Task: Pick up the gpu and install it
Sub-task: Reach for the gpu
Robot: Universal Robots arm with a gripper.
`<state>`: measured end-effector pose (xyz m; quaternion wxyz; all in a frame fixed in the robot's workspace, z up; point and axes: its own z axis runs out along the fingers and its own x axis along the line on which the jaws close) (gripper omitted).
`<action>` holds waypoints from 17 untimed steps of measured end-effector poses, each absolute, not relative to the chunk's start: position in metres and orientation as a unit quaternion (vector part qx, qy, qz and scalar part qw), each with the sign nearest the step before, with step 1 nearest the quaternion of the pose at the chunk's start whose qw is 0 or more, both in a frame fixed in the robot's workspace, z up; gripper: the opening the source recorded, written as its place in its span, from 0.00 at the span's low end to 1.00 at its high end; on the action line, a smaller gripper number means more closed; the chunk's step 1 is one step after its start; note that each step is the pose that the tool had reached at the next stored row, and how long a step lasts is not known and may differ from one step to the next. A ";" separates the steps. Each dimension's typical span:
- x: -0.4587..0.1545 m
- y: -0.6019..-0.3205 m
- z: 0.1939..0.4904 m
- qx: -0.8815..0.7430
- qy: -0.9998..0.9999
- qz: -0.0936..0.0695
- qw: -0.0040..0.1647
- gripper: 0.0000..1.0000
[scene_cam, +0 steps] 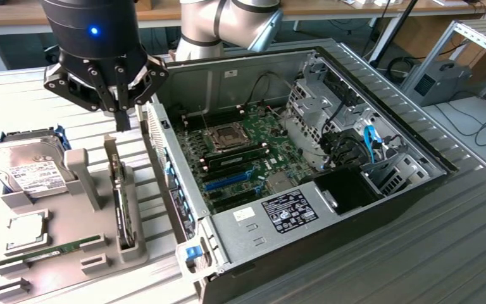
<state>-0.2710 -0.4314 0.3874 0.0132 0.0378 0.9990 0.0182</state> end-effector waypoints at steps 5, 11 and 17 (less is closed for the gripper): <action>-0.271 -0.432 0.387 0.038 0.999 0.018 0.013 0.11; -0.271 -0.434 0.387 0.038 0.999 0.017 0.013 0.11; -0.271 -0.435 0.387 0.038 0.999 0.016 0.013 0.11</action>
